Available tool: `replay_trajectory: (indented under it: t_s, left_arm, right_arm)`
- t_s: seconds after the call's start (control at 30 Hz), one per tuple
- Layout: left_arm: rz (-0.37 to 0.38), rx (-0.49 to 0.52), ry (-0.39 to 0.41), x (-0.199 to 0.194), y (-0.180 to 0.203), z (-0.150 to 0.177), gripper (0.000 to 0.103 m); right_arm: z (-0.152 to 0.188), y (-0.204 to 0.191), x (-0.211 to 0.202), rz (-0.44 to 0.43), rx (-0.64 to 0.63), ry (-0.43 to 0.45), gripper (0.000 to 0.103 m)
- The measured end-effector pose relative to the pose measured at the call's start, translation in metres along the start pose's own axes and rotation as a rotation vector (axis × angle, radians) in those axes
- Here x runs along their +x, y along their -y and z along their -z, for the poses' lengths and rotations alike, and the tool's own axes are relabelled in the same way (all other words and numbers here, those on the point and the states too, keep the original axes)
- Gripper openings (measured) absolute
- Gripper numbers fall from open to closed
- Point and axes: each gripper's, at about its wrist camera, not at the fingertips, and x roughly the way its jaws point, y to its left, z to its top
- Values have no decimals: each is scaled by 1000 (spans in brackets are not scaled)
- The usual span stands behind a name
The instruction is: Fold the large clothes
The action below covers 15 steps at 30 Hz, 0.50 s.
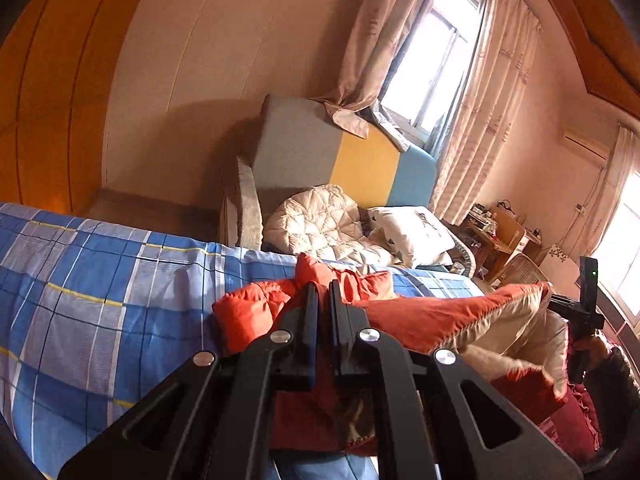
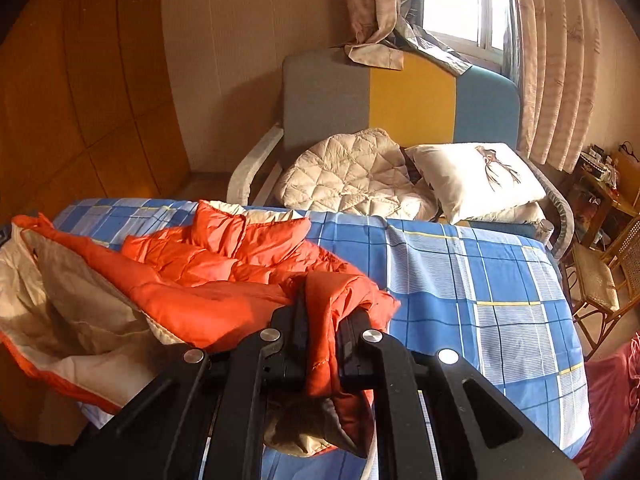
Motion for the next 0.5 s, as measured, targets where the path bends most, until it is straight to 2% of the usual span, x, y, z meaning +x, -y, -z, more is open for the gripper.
replay_trajectory:
  t_s: [0.23, 0.5]
  left_arm:
    - [-47, -49, -48, 73, -26, -21, 4]
    - [-118, -106, -140, 153, -57, -25, 4]
  right_arm:
    - [-20, 19, 71, 31, 54, -50, 9]
    - [-24, 39, 151, 62, 126, -142, 9]
